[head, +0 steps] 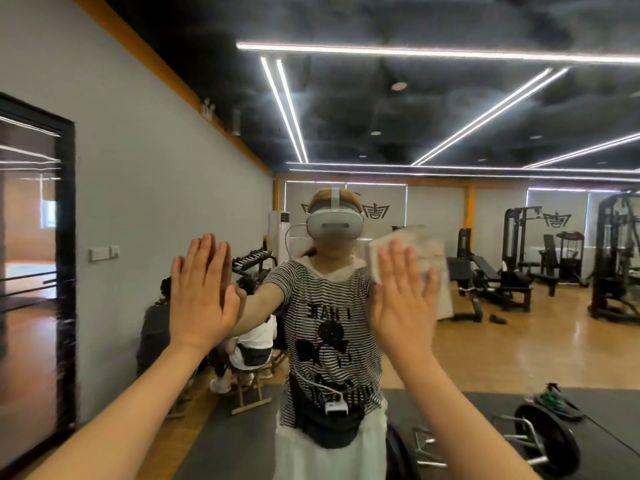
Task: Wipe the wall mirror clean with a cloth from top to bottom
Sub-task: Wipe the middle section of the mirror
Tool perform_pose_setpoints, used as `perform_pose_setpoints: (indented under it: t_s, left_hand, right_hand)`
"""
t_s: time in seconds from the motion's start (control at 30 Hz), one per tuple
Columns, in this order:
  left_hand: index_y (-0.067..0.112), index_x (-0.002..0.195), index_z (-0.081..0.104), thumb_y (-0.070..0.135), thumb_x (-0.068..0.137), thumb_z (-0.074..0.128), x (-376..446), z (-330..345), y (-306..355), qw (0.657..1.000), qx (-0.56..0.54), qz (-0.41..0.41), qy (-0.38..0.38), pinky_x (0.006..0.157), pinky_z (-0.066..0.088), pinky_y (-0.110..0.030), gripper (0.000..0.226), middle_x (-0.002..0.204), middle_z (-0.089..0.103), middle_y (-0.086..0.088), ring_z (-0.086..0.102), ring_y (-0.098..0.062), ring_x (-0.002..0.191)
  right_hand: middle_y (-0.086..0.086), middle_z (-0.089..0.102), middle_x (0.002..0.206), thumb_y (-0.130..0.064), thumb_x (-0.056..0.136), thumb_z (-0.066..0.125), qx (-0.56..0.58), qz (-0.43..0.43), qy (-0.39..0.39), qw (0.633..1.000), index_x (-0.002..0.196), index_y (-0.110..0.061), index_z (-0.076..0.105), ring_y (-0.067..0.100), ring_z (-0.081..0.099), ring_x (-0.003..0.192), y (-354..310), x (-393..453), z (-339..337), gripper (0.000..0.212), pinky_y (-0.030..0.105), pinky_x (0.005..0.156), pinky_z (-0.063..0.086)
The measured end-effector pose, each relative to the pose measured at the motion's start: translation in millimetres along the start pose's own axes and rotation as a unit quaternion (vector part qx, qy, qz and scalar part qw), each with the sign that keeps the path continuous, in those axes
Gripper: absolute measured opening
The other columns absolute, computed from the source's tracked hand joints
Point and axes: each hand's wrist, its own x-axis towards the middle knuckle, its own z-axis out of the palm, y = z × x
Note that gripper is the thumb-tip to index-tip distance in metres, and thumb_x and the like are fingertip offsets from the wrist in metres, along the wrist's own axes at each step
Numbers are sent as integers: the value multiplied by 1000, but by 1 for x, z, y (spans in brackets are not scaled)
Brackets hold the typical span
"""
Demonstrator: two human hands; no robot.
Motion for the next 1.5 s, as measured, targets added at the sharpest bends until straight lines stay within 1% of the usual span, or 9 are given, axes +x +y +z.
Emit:
perform_pose_setpoints:
  t_s: [0.13,0.27,0.5,0.67,0.8,1.0,1.07,1.27,1.5]
  left_hand:
    - [7,147,25,29,86,34,0,-1,3,1000,-4,9,10,120,-6,-32,66,154,27,-22,13,-26,145]
    - [8,147,25,28,85,35,0,1,2,1000,-10,4,23,120,-2,-36,66,154,28,-22,17,-30,144]
    - [8,147,27,28,85,36,0,3,1,1000,-7,6,26,119,2,-41,66,154,28,-21,20,-32,144]
    - [7,147,27,27,85,37,-1,2,1,1000,2,14,26,119,-3,-36,66,153,29,-21,19,-32,142]
    - [7,146,30,28,86,37,-1,-1,0,1000,-8,12,20,119,-3,-37,64,152,30,-21,19,-32,142]
    - [9,147,26,31,87,36,-2,-2,-1,1000,-19,14,-5,119,-7,-37,65,155,26,-19,14,-29,144]
    - [11,149,23,31,87,36,-3,-1,-3,999,-30,16,-9,119,-7,-38,66,157,20,-15,11,-27,146]
    - [10,150,22,32,88,35,-4,5,-6,999,-35,22,-7,119,2,-45,67,157,24,-17,13,-28,147]
    - [10,151,20,32,89,33,-5,7,-7,999,-33,27,-2,118,3,-46,67,158,18,-15,8,-25,148]
  right_hand:
    - [6,22,158,-29,97,26,13,90,28,996,152,-13,19,11,-9,148,19,-1,-5,57,41,117,-4]
    - [12,25,157,-29,96,27,31,156,57,986,151,-11,17,25,12,146,-11,3,0,59,42,116,-1]
    - [7,10,161,-30,99,21,30,42,30,998,155,-15,-5,23,1,149,-104,-1,19,64,52,117,-3]
    - [3,-8,162,-30,103,12,39,33,19,999,155,-15,-1,21,-7,150,-127,-8,26,56,52,118,-2]
    - [1,-7,162,-29,96,27,24,33,24,999,156,-14,9,18,-6,150,-127,-7,26,64,51,118,-3]
    - [-3,-10,162,-33,102,16,12,38,22,999,152,-13,17,16,-5,150,-126,-8,24,54,48,119,-6]
    - [-4,-11,162,-32,100,23,7,42,24,999,152,-14,15,15,-5,150,-127,-8,23,56,46,119,-8]
    - [3,20,157,-29,95,31,0,52,51,997,150,-12,24,14,1,149,-129,-7,23,58,47,119,0]
    - [5,23,155,-29,96,29,3,49,64,997,149,-10,28,16,6,148,-130,-7,23,56,47,118,2]
